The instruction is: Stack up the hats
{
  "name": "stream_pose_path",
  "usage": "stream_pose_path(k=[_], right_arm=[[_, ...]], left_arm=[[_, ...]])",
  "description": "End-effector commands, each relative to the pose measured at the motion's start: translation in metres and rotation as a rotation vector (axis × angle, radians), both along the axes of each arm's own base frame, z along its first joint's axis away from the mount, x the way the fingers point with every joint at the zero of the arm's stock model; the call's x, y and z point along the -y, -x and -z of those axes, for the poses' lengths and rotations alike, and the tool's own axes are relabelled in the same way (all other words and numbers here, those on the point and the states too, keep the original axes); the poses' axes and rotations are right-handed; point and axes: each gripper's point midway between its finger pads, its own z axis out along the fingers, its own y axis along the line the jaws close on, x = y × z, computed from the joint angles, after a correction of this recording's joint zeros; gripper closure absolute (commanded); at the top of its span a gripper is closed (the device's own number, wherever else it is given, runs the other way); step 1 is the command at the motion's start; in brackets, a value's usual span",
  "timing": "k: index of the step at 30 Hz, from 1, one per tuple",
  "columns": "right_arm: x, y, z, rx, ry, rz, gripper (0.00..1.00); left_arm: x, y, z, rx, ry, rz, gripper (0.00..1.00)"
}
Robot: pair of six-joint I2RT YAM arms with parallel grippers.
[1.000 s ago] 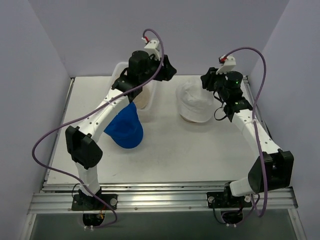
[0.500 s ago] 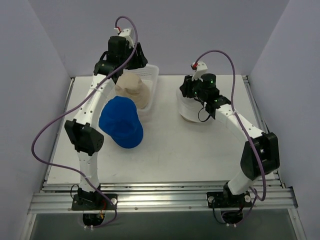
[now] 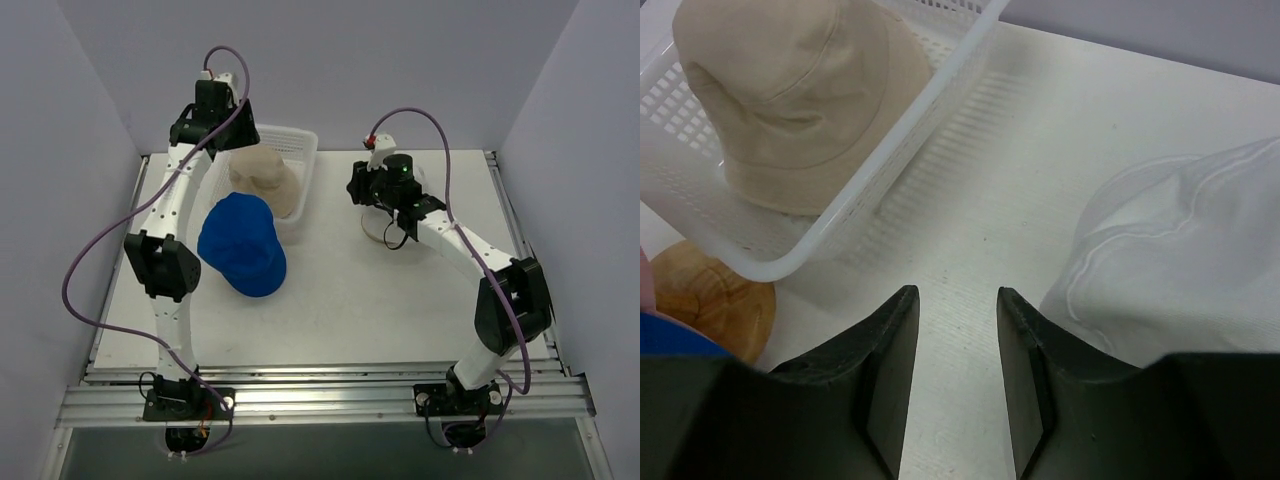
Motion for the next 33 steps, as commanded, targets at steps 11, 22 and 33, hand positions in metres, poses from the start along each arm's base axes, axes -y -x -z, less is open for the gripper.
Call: stream_pose_path(k=[11,22,33], right_arm=[[-0.021,0.038,-0.093,0.177,-0.109,-0.087,0.65],[-0.010,0.056,-0.120,0.234,-0.116,-0.084,0.64],[-0.006,0.060,-0.127,0.260,-0.117,-0.074,0.64]], left_arm=[[-0.072,-0.020,0.038,-0.091,0.042,-0.068,0.34],[-0.058,-0.041,0.068,-0.095,0.080,0.069,0.27],[-0.039,-0.051,0.088,-0.111,0.191,0.120,0.27]])
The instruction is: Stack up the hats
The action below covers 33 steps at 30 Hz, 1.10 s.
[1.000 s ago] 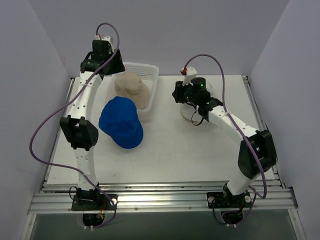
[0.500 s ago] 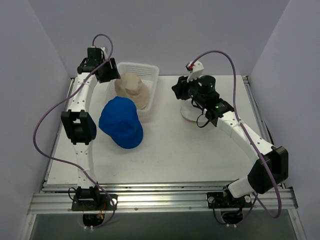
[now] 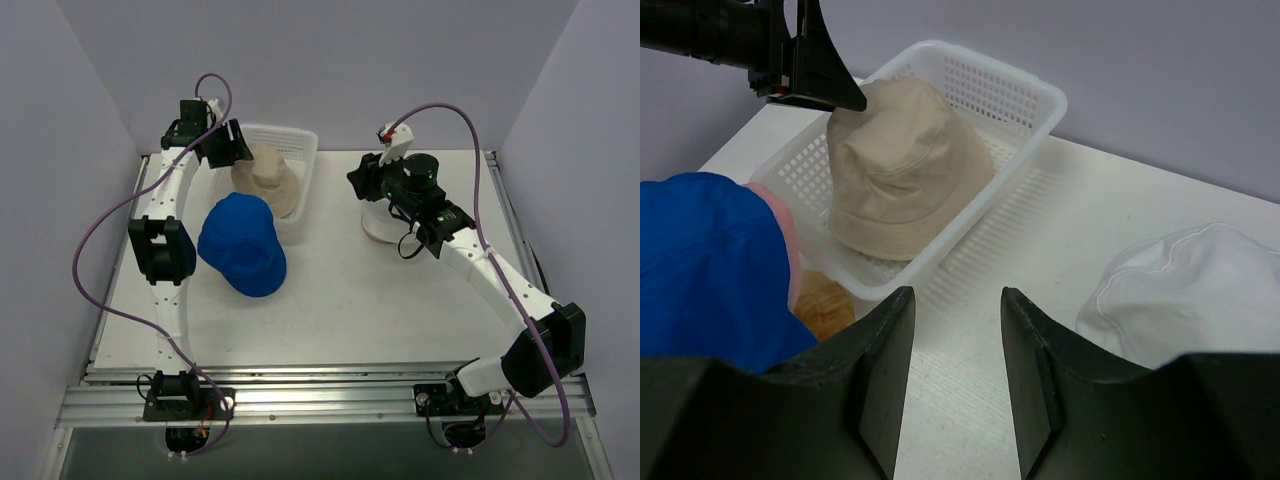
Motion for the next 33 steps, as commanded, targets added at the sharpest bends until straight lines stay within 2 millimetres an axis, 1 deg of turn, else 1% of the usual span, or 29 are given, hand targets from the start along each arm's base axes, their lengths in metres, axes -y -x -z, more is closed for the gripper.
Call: stream_pose_path(k=[1,2,3,5,6,8,9,10,11,12,13,14,15,17,18,19,20,22,23,25,26,29,33], right_arm=[[0.002,0.008,-0.026,0.072,-0.024,0.000,0.64],[0.003,0.008,-0.026,0.073,-0.025,0.002,0.64],[0.003,0.009,-0.026,0.075,-0.024,0.002,0.64],[0.004,0.010,-0.026,0.080,-0.026,0.005,0.64],[0.005,0.010,-0.026,0.081,-0.026,0.008,0.64],[0.006,0.010,-0.027,0.086,-0.026,0.014,0.64],[0.006,0.010,-0.025,0.084,-0.023,0.017,0.64],[0.006,0.010,-0.026,0.087,-0.021,0.016,0.64],[0.007,0.009,-0.026,0.088,-0.021,0.019,0.64],[0.007,0.009,-0.025,0.086,-0.020,0.019,0.64],[0.007,0.009,-0.023,0.082,-0.018,0.019,0.64],[0.005,0.009,-0.022,0.080,-0.018,0.012,0.64],[0.005,0.009,-0.021,0.078,-0.019,0.012,0.64],[0.005,0.010,-0.022,0.078,-0.022,0.011,0.64],[0.005,0.009,-0.020,0.076,-0.019,0.012,0.63],[0.006,0.010,-0.021,0.078,-0.020,0.016,0.63],[0.006,0.010,-0.021,0.076,-0.019,0.016,0.63],[0.008,0.011,-0.023,0.081,-0.021,0.021,0.63],[0.008,0.012,-0.023,0.081,-0.021,0.021,0.63],[0.009,0.014,-0.026,0.085,-0.025,0.020,0.63],[0.009,0.014,-0.025,0.084,-0.024,0.021,0.63],[0.011,0.016,-0.026,0.083,-0.025,0.025,0.63],[0.012,0.018,-0.028,0.088,-0.031,0.025,0.63]], left_arm=[[0.006,-0.016,-0.014,0.070,0.066,0.024,0.28],[0.007,-0.017,-0.013,0.072,0.076,0.028,0.30],[0.008,-0.017,-0.007,0.062,0.080,0.032,0.31],[0.011,-0.018,-0.004,0.057,0.103,0.045,0.35],[0.013,-0.018,0.000,0.050,0.113,0.052,0.46],[0.014,-0.020,0.000,0.056,0.152,0.063,0.61],[0.015,-0.020,-0.004,0.069,0.168,0.066,0.74],[0.016,-0.020,-0.008,0.072,0.194,0.060,0.79],[0.018,-0.024,-0.017,0.110,0.217,0.072,0.82],[0.016,-0.022,-0.019,0.115,0.234,0.068,0.88],[0.019,-0.025,-0.030,0.151,0.263,0.064,0.90],[0.021,-0.022,-0.041,0.170,0.280,0.077,0.92],[0.021,-0.021,-0.039,0.167,0.289,0.075,0.96],[0.023,-0.022,-0.050,0.197,0.314,0.080,0.97],[0.024,-0.020,-0.061,0.221,0.323,0.084,0.98],[0.025,-0.018,-0.063,0.218,0.341,0.079,0.98],[0.028,-0.017,-0.079,0.257,0.355,0.094,0.98],[0.031,-0.015,-0.090,0.287,0.388,0.102,0.98],[0.033,-0.011,-0.104,0.315,0.396,0.107,0.98],[0.035,-0.009,-0.115,0.348,0.410,0.112,0.98],[0.037,-0.004,-0.128,0.373,0.415,0.120,0.98],[0.043,0.003,-0.147,0.413,0.435,0.142,0.98],[0.048,0.011,-0.167,0.442,0.459,0.159,0.98]])
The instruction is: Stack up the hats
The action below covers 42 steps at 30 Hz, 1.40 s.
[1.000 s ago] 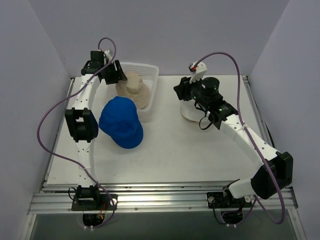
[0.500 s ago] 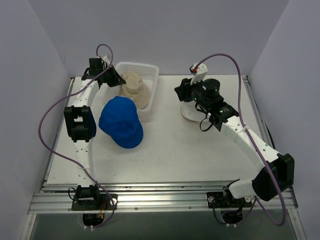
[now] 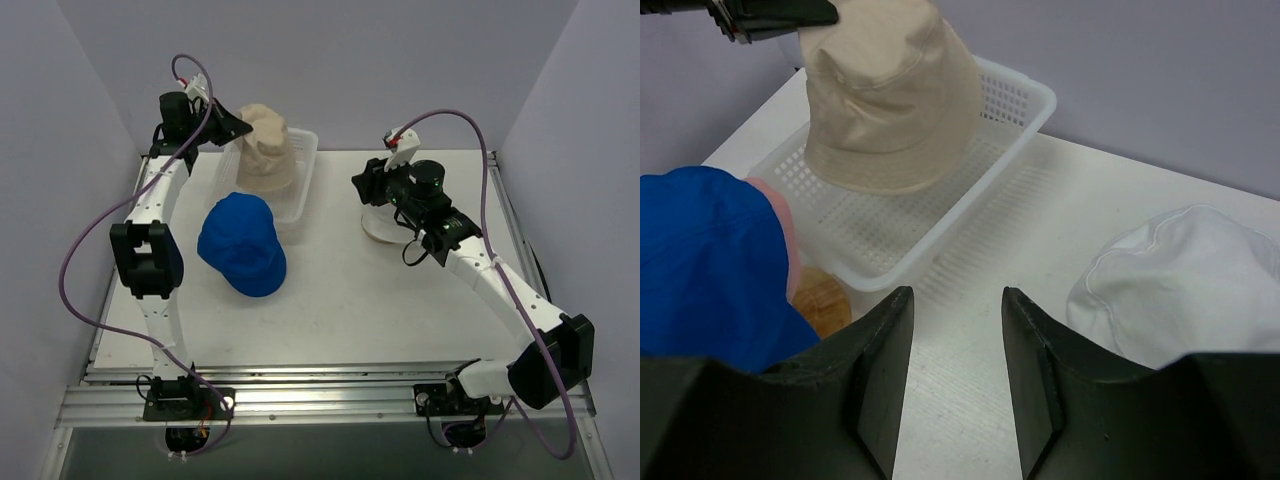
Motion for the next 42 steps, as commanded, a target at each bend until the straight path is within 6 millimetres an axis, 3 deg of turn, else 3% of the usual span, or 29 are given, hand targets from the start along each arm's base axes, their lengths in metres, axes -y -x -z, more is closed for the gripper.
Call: stream_pose_path(k=[1,10,15,19,22,23,25,26,29,36,42], right_arm=[[0.004,0.007,-0.027,0.077,-0.033,0.006,0.63],[0.006,0.011,-0.040,0.092,-0.061,0.014,0.63],[0.015,0.004,-0.072,0.087,-0.231,0.123,0.63],[0.015,-0.001,-0.099,0.092,-0.355,0.151,0.61],[0.008,0.002,-0.114,0.116,-0.406,0.117,0.60],[0.006,0.003,-0.122,0.129,-0.417,0.105,0.59],[0.008,0.007,-0.132,0.149,-0.430,0.099,0.57],[0.008,0.010,-0.137,0.162,-0.438,0.094,0.56],[0.014,0.019,-0.149,0.185,-0.462,0.096,0.53],[0.029,0.049,-0.157,0.211,-0.545,0.101,0.52],[0.043,0.071,-0.150,0.176,-0.573,0.123,0.52]], left_arm=[[0.012,0.016,-0.072,0.175,0.052,0.048,0.98],[0.029,0.051,-0.135,0.281,0.076,0.079,0.98],[0.048,0.085,-0.177,0.360,0.069,0.111,0.98],[0.085,0.124,-0.200,0.409,0.060,0.179,0.98],[0.104,0.142,-0.203,0.415,0.053,0.202,0.98],[0.118,0.157,-0.204,0.419,0.054,0.234,0.98],[0.126,0.173,-0.209,0.433,0.046,0.245,0.98],[0.139,0.182,-0.201,0.421,0.042,0.268,0.98],[0.150,0.202,-0.206,0.445,0.028,0.273,0.98],[0.166,0.231,-0.189,0.442,0.030,0.305,0.98],[0.158,0.242,-0.192,0.458,0.014,0.269,0.98]])
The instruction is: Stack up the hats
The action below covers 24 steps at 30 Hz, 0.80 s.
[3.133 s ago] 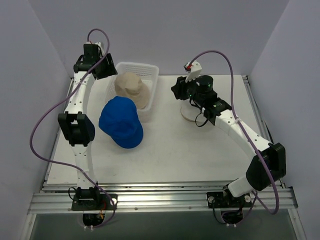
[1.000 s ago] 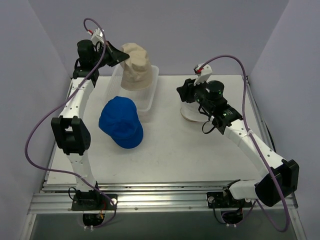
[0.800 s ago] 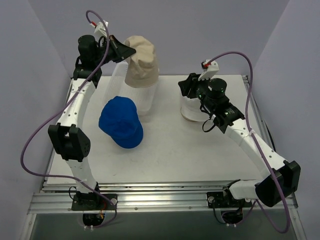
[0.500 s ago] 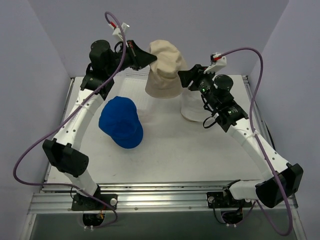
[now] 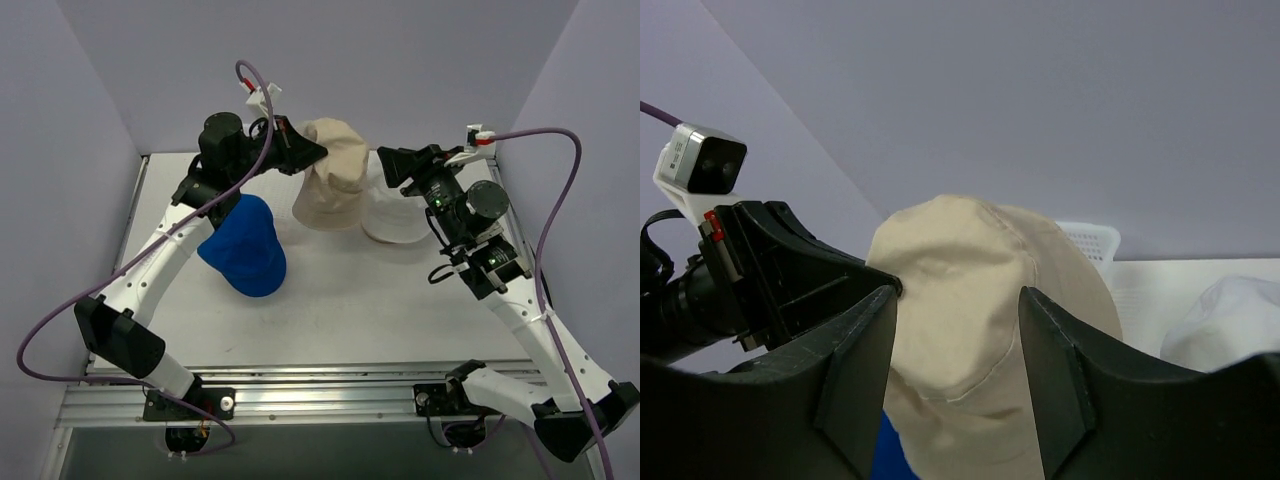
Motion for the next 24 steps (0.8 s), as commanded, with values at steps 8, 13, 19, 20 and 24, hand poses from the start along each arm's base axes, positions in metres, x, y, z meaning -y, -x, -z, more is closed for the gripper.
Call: stream_pose_path(k=[8,13,19,20,24], right_arm=[[-0.004,0.006,0.010,-0.043,-0.055,-0.019,0.51],[-0.012,-0.003,0.022,-0.073,-0.044,-0.023,0.51],[-0.029,-0.009,0.040,-0.121,-0.023,-0.064,0.53],[-0.030,-0.010,0.042,-0.124,-0.022,-0.066,0.55],[-0.031,-0.006,0.041,-0.113,-0.035,-0.072,0.68]], left_arm=[[-0.010,0.037,-0.040,0.134,0.058,-0.010,0.98],[-0.005,0.045,-0.032,0.123,0.051,-0.001,0.98],[-0.001,0.052,-0.025,0.119,0.040,0.002,0.98],[-0.001,0.052,-0.024,0.117,0.038,-0.004,0.98],[-0.001,0.054,-0.019,0.113,0.032,-0.001,0.98]])
